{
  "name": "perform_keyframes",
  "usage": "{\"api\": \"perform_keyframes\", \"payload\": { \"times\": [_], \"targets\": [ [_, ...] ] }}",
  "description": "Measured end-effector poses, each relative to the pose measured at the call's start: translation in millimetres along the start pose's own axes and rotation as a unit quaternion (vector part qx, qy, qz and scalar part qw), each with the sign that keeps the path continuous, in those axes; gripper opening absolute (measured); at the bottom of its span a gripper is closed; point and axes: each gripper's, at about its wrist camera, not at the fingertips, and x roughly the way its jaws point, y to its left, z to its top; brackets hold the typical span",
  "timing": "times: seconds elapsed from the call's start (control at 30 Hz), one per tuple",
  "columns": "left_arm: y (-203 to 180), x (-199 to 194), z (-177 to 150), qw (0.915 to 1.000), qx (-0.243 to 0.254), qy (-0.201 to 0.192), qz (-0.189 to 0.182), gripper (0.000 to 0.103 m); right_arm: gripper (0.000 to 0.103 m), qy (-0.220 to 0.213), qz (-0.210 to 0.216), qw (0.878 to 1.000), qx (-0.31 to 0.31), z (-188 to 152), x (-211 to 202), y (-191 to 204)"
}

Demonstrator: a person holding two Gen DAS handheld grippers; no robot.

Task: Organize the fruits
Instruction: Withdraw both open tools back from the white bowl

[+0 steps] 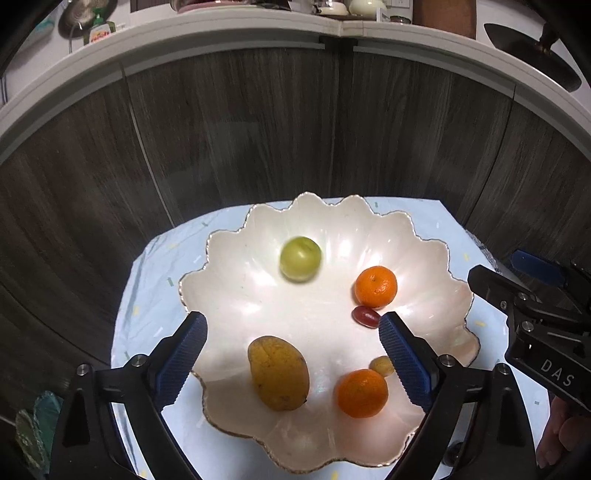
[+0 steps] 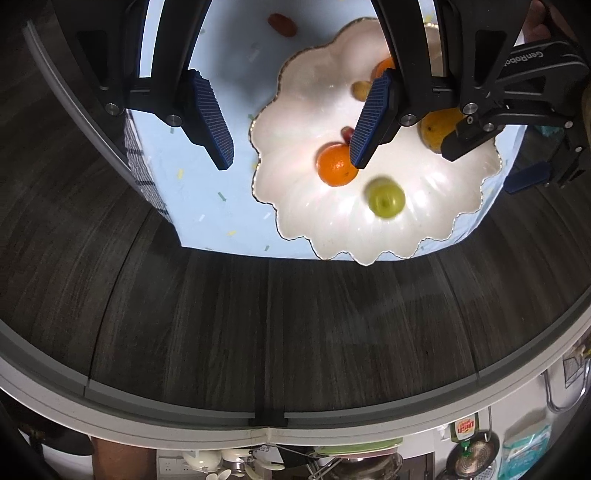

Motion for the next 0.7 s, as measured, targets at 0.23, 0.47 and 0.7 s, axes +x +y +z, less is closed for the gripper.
{"api": "perform_keyframes", "payload": {
  "times": [0.23, 0.47, 0.7],
  "targets": [
    [-3.2, -25.9, 0.8, 0.9998, 0.001, -0.019, 0.003, 0.099, 0.067, -0.012, -0.005, 1.0, 0.006, -3.2, -21.5, -4.7],
    [-12.6, -50.3, -1.3, 0.9992, 0.009, -0.038, 0.004, 0.1, 0.069, -0.03, -0.013, 0.999, 0.013, -6.3, -46.7, -11.6],
    [-23.5, -67.7, -7.6, 0.9987, 0.018, -0.047, -0.002, 0.1, 0.071, -0.041, -0.02, 0.999, 0.021, -13.1, -66.9, -20.4]
  ]
}}
